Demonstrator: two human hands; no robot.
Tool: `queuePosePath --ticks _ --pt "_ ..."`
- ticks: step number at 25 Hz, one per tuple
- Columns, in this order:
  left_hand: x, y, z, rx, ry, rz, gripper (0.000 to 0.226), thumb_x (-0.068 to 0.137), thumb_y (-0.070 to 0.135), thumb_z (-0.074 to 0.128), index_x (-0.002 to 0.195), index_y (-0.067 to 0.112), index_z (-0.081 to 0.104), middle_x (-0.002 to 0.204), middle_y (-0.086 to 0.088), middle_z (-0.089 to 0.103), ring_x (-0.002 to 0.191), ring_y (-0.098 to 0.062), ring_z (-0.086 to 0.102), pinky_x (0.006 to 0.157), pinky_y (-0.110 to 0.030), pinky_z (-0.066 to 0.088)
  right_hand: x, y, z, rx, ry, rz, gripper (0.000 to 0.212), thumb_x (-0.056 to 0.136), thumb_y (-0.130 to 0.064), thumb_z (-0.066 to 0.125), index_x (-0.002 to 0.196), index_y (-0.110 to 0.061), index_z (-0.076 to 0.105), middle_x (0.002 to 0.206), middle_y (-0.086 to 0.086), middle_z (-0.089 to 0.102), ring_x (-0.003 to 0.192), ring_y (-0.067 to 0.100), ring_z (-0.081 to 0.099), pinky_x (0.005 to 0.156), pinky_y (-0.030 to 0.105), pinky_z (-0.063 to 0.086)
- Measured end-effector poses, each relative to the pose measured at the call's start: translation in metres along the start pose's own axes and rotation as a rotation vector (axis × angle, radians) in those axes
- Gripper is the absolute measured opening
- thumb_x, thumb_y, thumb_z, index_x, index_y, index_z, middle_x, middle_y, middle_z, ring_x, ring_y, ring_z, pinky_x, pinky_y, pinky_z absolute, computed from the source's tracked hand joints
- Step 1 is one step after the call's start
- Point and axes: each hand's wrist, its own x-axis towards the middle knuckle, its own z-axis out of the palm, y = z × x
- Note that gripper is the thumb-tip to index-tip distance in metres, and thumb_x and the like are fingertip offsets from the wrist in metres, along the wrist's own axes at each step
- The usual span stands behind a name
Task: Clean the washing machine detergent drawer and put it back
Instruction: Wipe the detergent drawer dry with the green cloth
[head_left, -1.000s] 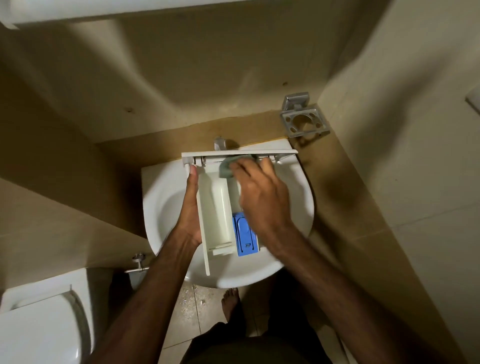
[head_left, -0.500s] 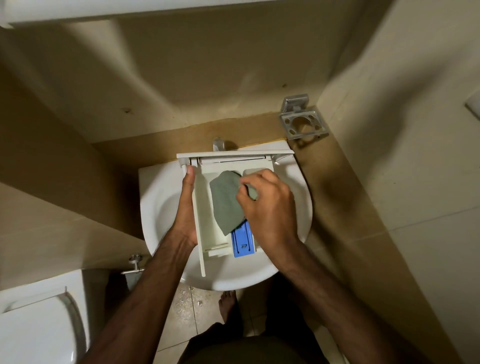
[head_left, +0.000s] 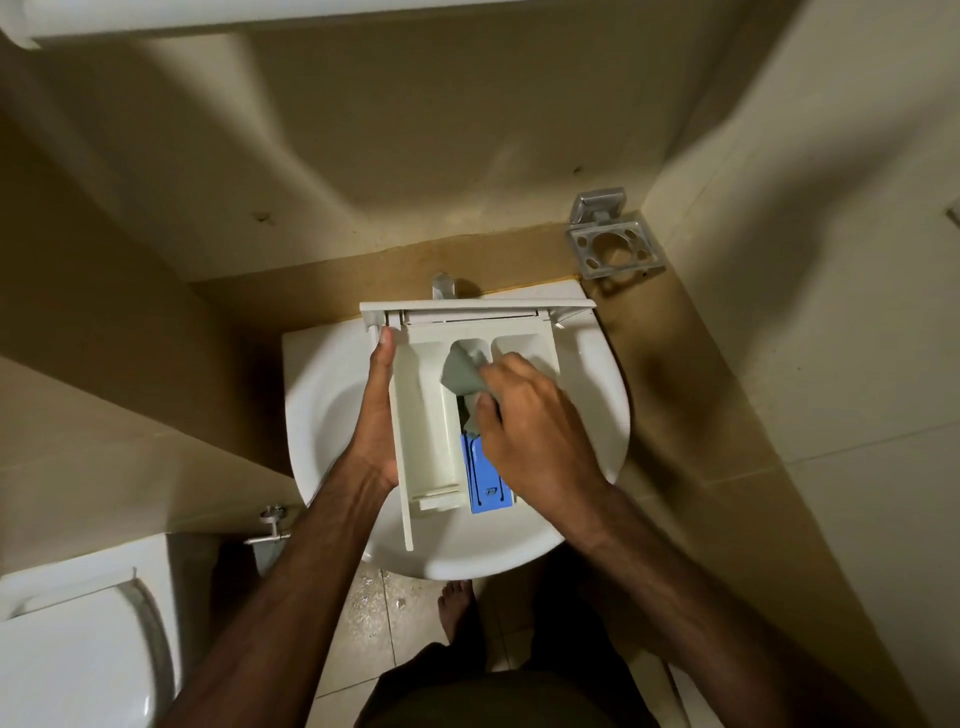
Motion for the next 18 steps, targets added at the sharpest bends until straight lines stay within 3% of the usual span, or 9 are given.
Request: queuePosePath --ticks 4,7,10,13,15,18 --pt "-0.001 -0.001 0.004 0.018 -0.011 0.026 0.072 0.086 0.073 0.046 0.124 0.017 0.072 0.112 -0.011 0.074 0.1 -0.025 0.071 0.086 -0.034 0.057 0.002 -0.015 0.008 -0.098 0.217 0.019 0.01 0.087 -0.003 0.074 0.094 -0.009 0.071 0.103 0.009 0.062 0.069 0.025 0.066 0.053 0.036 0.058" --pt "-0.002 0.001 0.007 0.02 -0.017 0.012 0.057 0.086 0.062 0.049 0.101 0.017 0.081 0.096 -0.009 0.076 0.085 -0.022 0.073 0.076 -0.029 0.058 0.018 -0.017 0.01 -0.187 0.271 0.08 0.019 0.074 0.004 0.084 0.076 -0.007 0.07 0.085 0.011 0.063 0.052 0.026 0.061 0.041 0.032 0.051" --pt "-0.001 -0.001 0.008 0.049 0.008 0.01 0.047 0.084 0.054 0.052 0.085 0.019 0.082 0.081 -0.006 0.075 0.072 -0.019 0.072 0.066 -0.024 0.058 0.03 -0.024 0.008 -0.311 0.188 0.125 0.03 0.05 0.005 0.092 0.063 -0.009 0.068 0.071 0.011 0.065 0.04 0.025 0.059 0.037 0.024 0.041" --pt "-0.002 0.002 0.008 0.023 0.039 0.016 0.046 0.079 0.056 0.055 0.078 0.018 0.08 0.074 -0.005 0.072 0.066 -0.018 0.069 0.063 -0.023 0.055 0.03 -0.023 0.019 -0.38 0.059 0.023 0.035 0.042 0.005 0.091 0.066 -0.01 0.072 0.067 0.008 0.066 0.04 0.022 0.061 0.036 0.023 0.042" --pt "-0.002 0.005 0.004 0.016 0.066 0.019 0.047 0.081 0.06 0.058 0.084 0.017 0.078 0.078 -0.006 0.069 0.069 -0.02 0.066 0.065 -0.026 0.053 0.027 -0.016 0.022 -0.284 -0.017 -0.07 0.035 0.047 0.01 0.09 0.074 -0.007 0.074 0.068 0.008 0.067 0.044 0.026 0.063 0.038 0.026 0.045" --pt "-0.003 0.002 -0.001 -0.013 0.078 0.027 0.051 0.088 0.061 0.053 0.091 0.016 0.077 0.085 -0.008 0.068 0.073 -0.022 0.065 0.069 -0.031 0.052 0.027 -0.014 0.009 -0.241 -0.144 -0.114 0.021 0.079 0.012 0.072 0.094 -0.002 0.072 0.088 0.013 0.071 0.071 0.034 0.07 0.056 0.034 0.046"
